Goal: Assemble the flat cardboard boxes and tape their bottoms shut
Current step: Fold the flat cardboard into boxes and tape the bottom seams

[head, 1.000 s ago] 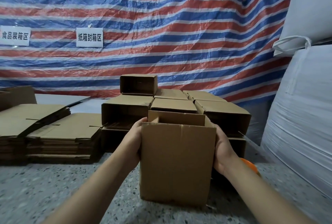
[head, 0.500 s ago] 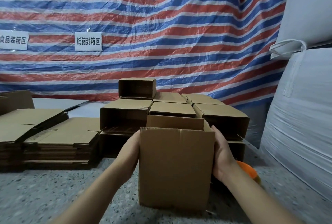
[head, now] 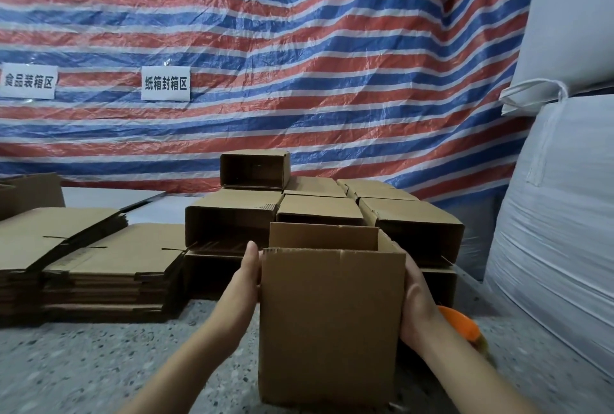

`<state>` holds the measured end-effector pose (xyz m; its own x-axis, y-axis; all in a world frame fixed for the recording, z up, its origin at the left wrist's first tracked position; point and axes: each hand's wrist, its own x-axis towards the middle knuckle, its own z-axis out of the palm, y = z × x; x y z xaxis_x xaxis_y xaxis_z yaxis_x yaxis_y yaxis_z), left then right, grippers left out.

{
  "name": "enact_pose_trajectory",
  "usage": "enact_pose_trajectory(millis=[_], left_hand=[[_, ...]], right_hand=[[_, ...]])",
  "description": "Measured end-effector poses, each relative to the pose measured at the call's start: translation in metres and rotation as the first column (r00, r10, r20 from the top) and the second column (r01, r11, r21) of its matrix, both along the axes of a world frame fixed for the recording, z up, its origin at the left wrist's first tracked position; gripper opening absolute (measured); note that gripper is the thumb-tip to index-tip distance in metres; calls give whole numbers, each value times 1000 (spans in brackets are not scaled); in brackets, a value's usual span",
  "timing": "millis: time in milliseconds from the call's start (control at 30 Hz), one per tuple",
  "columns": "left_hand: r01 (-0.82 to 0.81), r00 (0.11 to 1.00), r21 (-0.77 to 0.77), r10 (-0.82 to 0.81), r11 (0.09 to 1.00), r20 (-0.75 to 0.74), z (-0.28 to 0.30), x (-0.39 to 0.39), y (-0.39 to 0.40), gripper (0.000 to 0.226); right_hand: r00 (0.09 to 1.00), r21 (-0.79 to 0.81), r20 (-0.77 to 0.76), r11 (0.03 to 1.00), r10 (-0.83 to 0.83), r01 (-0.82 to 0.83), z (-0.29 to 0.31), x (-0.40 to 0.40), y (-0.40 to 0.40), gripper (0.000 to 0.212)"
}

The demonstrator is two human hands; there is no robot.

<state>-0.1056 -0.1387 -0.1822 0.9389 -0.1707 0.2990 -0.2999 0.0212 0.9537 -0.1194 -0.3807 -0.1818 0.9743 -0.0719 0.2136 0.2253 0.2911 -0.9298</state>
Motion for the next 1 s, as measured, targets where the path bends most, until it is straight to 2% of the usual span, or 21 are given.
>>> enact_pose_trajectory(millis=[67, 133, 200, 267, 400, 600, 767, 833, 933, 1000], left_hand=[[44, 999, 26, -44, 999, 20, -1, 5, 4, 68], [19, 999, -41, -18, 999, 38, -7, 15, 8, 67], [43, 999, -82, -44, 996, -3, -11, 16, 16, 69], [97, 995, 26, -98, 995, 25, -3, 24, 16, 75], [128, 989, 170, -138, 977, 48, -5, 23, 23, 63], [68, 990, 130, -83, 989, 113, 0, 6, 16, 63], [-15, 995, 96, 5, 995, 103, 5, -1, 11, 28], [-27, 996, 88, 18, 996, 91, 7, -1, 10, 23], [-48, 997, 89, 42, 995, 66, 8, -1, 10, 28], [-50, 997, 83, 45, 995, 57, 8, 0, 9, 28]], right_hand=[[999, 3, -46, 1000, -7, 7, -1, 3, -1, 44], [995, -18, -90, 999, -35, 34, -2, 7, -1, 23], [987, -78, -127, 993, -101, 92, 1, 13, -4, 20], [980, -105, -163, 990, -115, 99, 3, 15, -6, 22], [979, -93, -168, 990, -116, 101, 3, 16, -6, 22], [997, -46, -76, 999, -17, 14, -4, 11, -8, 29], [998, -22, -50, 999, 28, -29, -4, 9, -5, 35], [999, -16, -45, 1000, 25, -25, -3, 10, -4, 36], [996, 21, -78, 999, 44, -42, -3, 8, -4, 52], [995, -25, -55, 996, 87, -88, -3, 4, -4, 65]])
